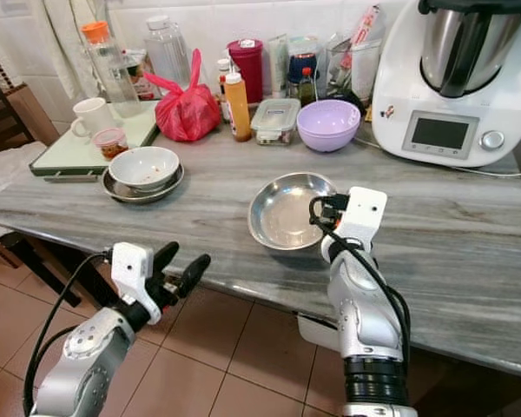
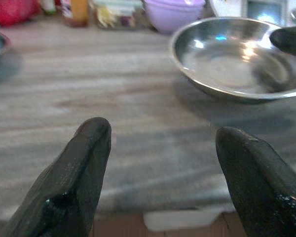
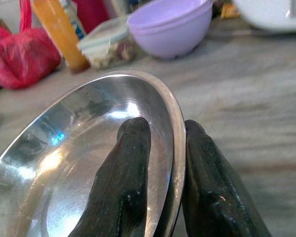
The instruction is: Setting the table
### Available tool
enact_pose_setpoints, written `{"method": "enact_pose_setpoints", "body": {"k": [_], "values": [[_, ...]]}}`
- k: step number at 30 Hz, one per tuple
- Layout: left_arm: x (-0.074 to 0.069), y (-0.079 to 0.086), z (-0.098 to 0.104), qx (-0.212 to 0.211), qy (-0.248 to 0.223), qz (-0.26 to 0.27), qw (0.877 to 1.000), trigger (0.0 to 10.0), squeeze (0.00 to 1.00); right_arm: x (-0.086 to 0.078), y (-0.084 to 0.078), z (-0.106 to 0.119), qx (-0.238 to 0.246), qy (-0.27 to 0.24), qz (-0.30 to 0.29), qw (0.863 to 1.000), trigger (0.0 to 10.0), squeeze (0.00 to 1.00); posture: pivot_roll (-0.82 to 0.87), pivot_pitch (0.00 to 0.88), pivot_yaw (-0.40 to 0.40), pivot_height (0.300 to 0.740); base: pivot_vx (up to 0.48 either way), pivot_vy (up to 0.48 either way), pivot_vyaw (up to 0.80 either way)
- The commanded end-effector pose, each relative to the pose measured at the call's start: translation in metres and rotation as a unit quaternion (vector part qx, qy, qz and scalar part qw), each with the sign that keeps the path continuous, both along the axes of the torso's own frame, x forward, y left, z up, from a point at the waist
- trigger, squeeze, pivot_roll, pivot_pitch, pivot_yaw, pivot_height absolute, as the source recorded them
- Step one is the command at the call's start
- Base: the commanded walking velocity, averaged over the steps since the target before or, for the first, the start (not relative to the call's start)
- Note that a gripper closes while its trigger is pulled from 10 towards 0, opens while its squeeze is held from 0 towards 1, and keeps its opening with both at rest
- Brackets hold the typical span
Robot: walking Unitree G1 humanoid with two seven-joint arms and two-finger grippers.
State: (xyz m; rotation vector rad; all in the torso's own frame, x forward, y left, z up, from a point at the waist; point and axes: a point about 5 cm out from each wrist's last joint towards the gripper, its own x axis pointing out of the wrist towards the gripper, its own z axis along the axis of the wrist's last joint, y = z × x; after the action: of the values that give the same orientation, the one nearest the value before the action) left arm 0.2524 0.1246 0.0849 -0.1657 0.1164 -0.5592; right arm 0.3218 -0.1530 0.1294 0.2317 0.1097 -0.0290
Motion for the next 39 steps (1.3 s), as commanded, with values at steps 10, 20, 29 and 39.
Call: {"method": "enact_pose_setpoints", "body": {"k": [10,20,29,39], "values": [[-0.009,0.002,0.004,0.011,0.007,-0.060,0.998,10.0,0.00,-0.003,0.016,-0.023,0.036,0.062,0.040,0.997,10.0,0.00,-0.11,0.025,0.111,0.740,0.000,0.000,0.00],[-0.010,0.002,0.007,0.014,0.008,-0.077,0.997,10.0,0.00,-0.001,0.029,-0.035,0.047,0.082,0.068,0.993,10.0,0.00,-0.10,0.025,0.117,0.740,0.000,0.000,0.00],[-0.017,-0.005,0.005,0.002,0.015,-0.096,0.995,10.0,0.00,0.003,0.033,-0.037,0.048,0.083,0.071,0.993,10.0,0.10,-0.10,0.022,0.116,0.740,0.000,0.000,0.00],[-0.018,-0.005,0.008,-0.013,0.020,-0.109,0.994,10.0,0.00,0.007,0.038,-0.038,0.052,0.079,0.074,0.993,10.0,1.00,-0.09,0.022,0.118,0.740,0.000,0.000,0.00]]}}
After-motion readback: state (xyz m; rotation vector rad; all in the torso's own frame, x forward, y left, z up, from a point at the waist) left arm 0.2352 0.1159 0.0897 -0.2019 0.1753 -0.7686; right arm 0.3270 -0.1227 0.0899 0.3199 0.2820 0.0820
